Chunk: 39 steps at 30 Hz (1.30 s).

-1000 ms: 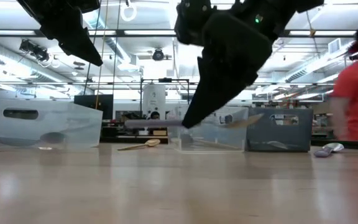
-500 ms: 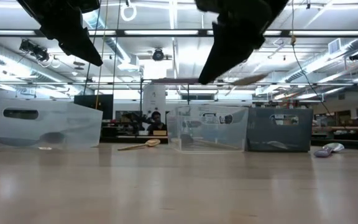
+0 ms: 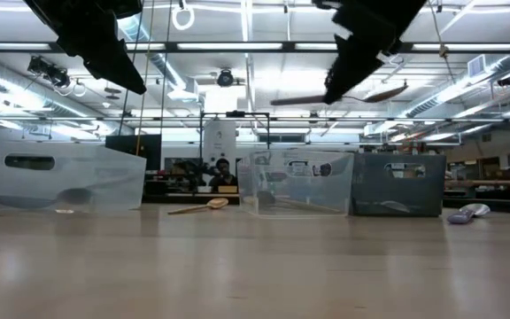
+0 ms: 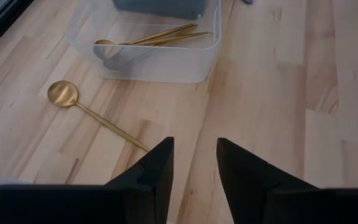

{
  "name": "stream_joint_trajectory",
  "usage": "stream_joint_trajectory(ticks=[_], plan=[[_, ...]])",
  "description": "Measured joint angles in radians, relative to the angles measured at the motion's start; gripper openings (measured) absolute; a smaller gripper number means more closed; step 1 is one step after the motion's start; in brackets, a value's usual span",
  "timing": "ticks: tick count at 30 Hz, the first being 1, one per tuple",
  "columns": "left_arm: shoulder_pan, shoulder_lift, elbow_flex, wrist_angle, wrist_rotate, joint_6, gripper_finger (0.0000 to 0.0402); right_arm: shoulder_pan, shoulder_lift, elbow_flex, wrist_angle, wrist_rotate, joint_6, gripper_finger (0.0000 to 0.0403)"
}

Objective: Sort silverware by color (type)
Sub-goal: Put the purple spoon into the black bin

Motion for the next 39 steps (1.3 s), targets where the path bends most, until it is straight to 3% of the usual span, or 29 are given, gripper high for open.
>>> stream_joint_trajectory(ticks=[10,21,26,31,39], plan=[[0.0,0.0,0.0,-0.002,0.0,0.0,0.013,-0.068,-0.005,0.0,-0.334,0.087,0.28,0.0053],[0.0,0.0,0.0,-0.014,0.0,-0.005,0.013,-0.175,-0.005,-0.09,-0.359,0.113,0.283,0.0053],[0.0,0.0,0.0,-0.015,0.0,-0.006,0.013,-0.245,-0.022,-0.175,-0.291,0.085,0.252,0.0053],[0.0,0.0,0.0,-0.015,0.0,-0.006,0.013,-0.318,-0.088,-0.261,-0.116,0.036,0.128,0.0053],[0.0,0.0,0.0,-0.015,0.0,-0.006,0.013,-0.449,-0.203,-0.406,0.189,-0.166,-0.019,0.0067]])
